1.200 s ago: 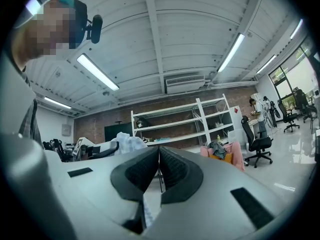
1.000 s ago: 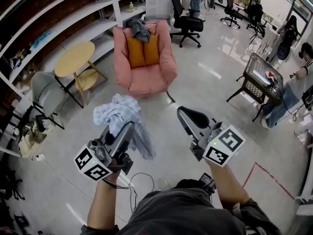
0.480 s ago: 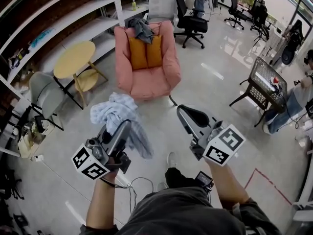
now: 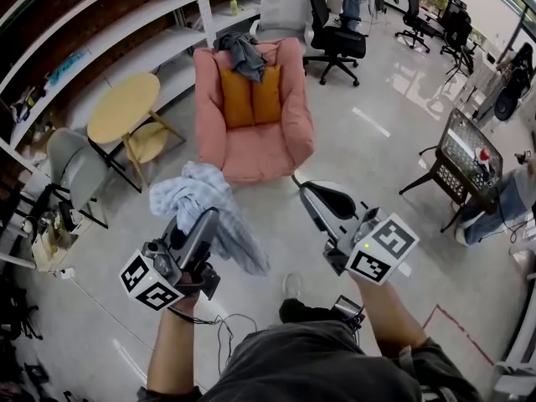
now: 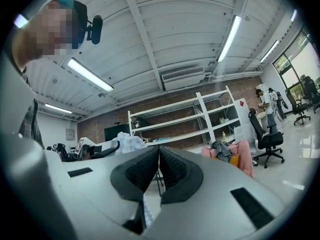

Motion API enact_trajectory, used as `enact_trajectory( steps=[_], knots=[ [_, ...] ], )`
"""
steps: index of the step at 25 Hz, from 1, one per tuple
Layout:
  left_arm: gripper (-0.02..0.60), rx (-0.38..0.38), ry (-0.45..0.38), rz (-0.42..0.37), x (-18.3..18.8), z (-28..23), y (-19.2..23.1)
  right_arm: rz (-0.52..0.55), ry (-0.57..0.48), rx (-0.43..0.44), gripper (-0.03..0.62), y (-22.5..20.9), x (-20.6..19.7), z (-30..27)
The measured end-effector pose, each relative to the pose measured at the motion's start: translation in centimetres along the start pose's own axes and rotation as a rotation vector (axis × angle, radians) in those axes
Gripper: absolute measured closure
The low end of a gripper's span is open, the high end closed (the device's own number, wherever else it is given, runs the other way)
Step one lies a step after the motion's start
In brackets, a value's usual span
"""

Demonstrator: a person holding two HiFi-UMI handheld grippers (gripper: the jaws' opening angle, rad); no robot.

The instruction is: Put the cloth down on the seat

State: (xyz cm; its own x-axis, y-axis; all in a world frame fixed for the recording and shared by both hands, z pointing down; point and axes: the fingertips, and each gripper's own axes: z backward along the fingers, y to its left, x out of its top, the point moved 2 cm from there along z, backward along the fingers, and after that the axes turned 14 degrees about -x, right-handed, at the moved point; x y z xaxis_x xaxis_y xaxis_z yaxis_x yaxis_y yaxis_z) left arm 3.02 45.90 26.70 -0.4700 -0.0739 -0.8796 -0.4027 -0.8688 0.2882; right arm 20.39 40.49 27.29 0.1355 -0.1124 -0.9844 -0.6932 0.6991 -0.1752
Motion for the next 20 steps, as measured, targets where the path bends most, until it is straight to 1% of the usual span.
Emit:
enact_trajectory(
  steps=[5, 10, 14, 20],
  knots=[
    [0.545, 0.025, 0.001, -0.007, -0.2, -4.3, 4.7, -0.009, 0.011, 0.021, 0.579, -6.1, 0.9, -3.6],
    [0.545, 0.060, -0.003, -0.016, -0.4, -6.7, 9.2, -0.018, 0.016, 0.033, 0.579, -10.9, 0.9, -6.9],
    [0.545, 0.079, -0.014, -0.024, 0.3, -8.3, 12.9, -0.019, 0.024, 0.040, 0.579, -13.8, 1.2, -9.9],
    [0.545, 0.080, -0.024, -0.045, 1.6, -10.1, 18.3, -0.016, 0.025, 0.042, 0.579, -17.1, 1.5, -14.4]
  ],
)
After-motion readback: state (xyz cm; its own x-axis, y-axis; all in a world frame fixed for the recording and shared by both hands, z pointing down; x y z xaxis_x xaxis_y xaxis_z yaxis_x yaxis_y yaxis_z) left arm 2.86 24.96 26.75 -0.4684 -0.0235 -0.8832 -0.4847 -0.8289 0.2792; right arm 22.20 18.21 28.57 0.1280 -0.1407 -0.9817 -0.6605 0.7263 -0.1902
